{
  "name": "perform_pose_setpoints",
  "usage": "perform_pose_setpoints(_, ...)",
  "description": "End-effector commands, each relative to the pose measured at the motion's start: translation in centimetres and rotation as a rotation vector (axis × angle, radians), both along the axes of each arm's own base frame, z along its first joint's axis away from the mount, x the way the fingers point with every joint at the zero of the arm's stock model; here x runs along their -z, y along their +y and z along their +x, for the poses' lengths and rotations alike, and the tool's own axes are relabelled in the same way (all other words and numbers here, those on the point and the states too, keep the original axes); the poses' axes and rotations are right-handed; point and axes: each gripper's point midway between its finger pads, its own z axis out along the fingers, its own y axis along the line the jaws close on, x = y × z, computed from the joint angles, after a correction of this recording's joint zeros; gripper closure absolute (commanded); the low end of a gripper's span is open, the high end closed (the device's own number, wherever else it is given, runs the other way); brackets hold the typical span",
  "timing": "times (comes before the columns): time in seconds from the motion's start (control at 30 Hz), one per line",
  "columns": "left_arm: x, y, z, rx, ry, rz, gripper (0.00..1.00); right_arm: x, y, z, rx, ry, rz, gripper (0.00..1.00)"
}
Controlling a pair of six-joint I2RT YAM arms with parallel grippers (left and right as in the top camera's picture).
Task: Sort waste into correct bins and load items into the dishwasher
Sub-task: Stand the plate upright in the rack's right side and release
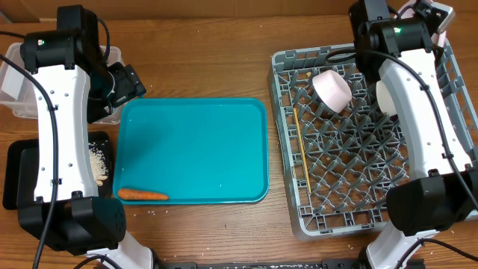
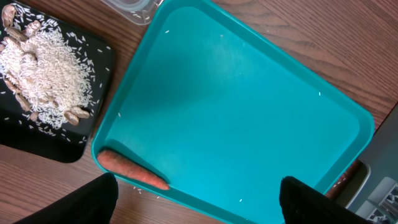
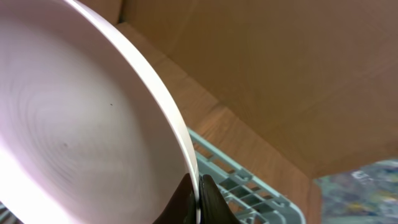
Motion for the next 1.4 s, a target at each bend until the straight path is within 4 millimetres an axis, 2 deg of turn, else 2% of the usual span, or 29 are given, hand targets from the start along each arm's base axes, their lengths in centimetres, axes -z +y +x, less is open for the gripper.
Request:
perform_pose_setpoints(0.0,-0.8,0.3,0.0,0.007,-0.024,0.019,0.15,-0.8,-2.2,-1.3,0.084,-0.040,-0.034,0.96)
perform_pose_setpoints(0.17,-0.8,0.3,0.1,0.007,-0.025,0.020,0.15,0.6,-4.4,-3.1,0.158,0.008,0.043,0.96)
perform_pose_setpoints(0.33,-0.8,0.3,0.1,0.007,-0.026,0.020,0.15,0.5,-8.6,-5.2,0.289,-0.013,0.041,0.96)
perform_pose_setpoints(0.5,-0.8,0.3,0.0,0.007,-0.023,0.019,0.15,0.7,-10.6,-6.3,0.359,-0.034,0.017,0.96)
perform_pose_setpoints(0.63,-0.8,0.3,-0.1,0.008,-0.017,0.018,0.14,2.3,-11.9,-6.8,0.394,-0.023,0.001,0.96)
perform_pose_setpoints(0.77,-0.8,0.3,-0.2,0.008,-0.014,0.018,0.14,3.6,-12.5,-6.7,0.405,-0.018,-0.022,0.96)
perform_pose_setpoints(0.93,-0.8,0.3,-0.2,0.008,-0.015,0.018,0.11,4.0,-12.7,-6.7,0.405,-0.012,-0.056,0.96)
perform_pose_setpoints(1.1,-0.8,0.3,-0.2,0.007,-0.015,0.018,0.12,4.7,-12.4,-6.3,0.374,0.032,-0.018,0.96)
perform_pose_setpoints(1.37,-0.8,0.3,-0.1,0.007,-0.018,0.019,0.11,5.7,-11.9,-6.9,0.364,0.093,0.034,0.96)
